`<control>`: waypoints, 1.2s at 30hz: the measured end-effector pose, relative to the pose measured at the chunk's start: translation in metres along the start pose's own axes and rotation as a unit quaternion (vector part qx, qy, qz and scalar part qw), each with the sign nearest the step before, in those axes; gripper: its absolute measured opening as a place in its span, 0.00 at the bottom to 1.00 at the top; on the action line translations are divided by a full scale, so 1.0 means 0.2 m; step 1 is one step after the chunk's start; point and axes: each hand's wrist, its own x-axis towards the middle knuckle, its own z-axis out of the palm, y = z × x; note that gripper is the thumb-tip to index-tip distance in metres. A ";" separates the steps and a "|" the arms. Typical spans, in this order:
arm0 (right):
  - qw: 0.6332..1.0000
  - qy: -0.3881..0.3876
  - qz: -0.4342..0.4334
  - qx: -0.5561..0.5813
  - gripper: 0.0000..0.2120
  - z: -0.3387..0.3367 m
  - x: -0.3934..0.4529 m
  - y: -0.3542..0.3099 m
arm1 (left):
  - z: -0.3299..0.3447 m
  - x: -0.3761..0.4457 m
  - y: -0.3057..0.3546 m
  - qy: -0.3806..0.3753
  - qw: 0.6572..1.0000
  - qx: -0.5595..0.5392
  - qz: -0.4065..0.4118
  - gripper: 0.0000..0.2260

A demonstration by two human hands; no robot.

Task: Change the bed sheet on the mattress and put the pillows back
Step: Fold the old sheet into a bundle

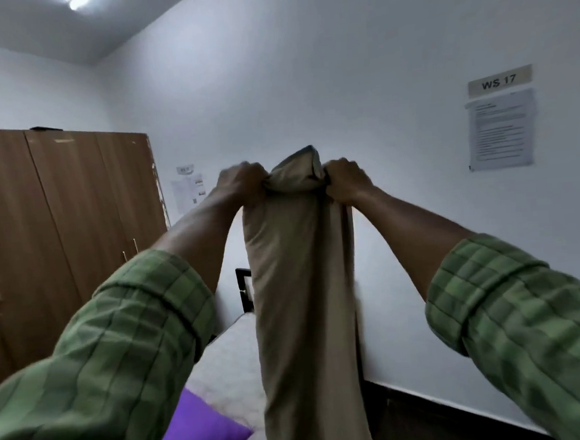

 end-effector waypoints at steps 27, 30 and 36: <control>0.930 -0.207 0.003 0.303 0.23 0.26 0.09 -0.34 | -0.13 -0.29 -0.38 -0.312 0.941 -0.014 -0.130 0.32; 0.917 -0.248 -0.038 0.310 0.25 0.32 0.09 -0.52 | -0.20 -0.42 -0.50 -0.324 0.930 -0.012 -0.175 0.30; 0.915 -0.291 -0.128 0.248 0.28 0.48 0.03 -0.99 | -0.34 -0.76 -0.74 -0.315 0.909 0.070 -0.265 0.27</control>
